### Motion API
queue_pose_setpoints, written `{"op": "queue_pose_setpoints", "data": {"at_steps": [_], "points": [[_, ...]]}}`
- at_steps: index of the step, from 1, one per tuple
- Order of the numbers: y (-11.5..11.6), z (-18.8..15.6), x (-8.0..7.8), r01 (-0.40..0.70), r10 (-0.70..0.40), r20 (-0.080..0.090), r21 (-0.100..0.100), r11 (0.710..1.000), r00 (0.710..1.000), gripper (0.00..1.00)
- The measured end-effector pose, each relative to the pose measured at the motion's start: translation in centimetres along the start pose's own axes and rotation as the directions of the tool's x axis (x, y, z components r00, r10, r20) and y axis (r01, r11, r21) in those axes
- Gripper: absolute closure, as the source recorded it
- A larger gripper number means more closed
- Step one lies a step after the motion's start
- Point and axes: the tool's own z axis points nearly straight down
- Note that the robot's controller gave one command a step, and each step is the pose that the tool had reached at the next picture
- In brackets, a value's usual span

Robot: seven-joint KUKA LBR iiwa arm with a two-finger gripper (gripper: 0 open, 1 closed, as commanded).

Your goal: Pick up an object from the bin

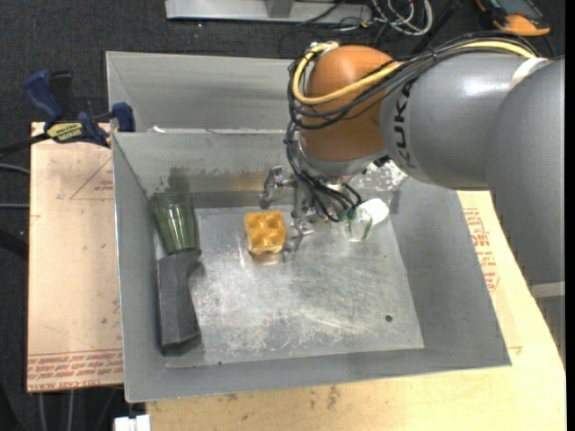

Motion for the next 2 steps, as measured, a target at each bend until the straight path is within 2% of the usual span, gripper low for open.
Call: {"op": "queue_pose_setpoints", "data": {"at_steps": [1,2], "points": [[-0.3,4.1,0.0,0.002,-0.002,0.000,0.001,1.000,1.000,0.00],[-0.4,5.5,-0.1,-0.092,0.092,0.009,-0.005,0.996,0.996,1.00]]}}
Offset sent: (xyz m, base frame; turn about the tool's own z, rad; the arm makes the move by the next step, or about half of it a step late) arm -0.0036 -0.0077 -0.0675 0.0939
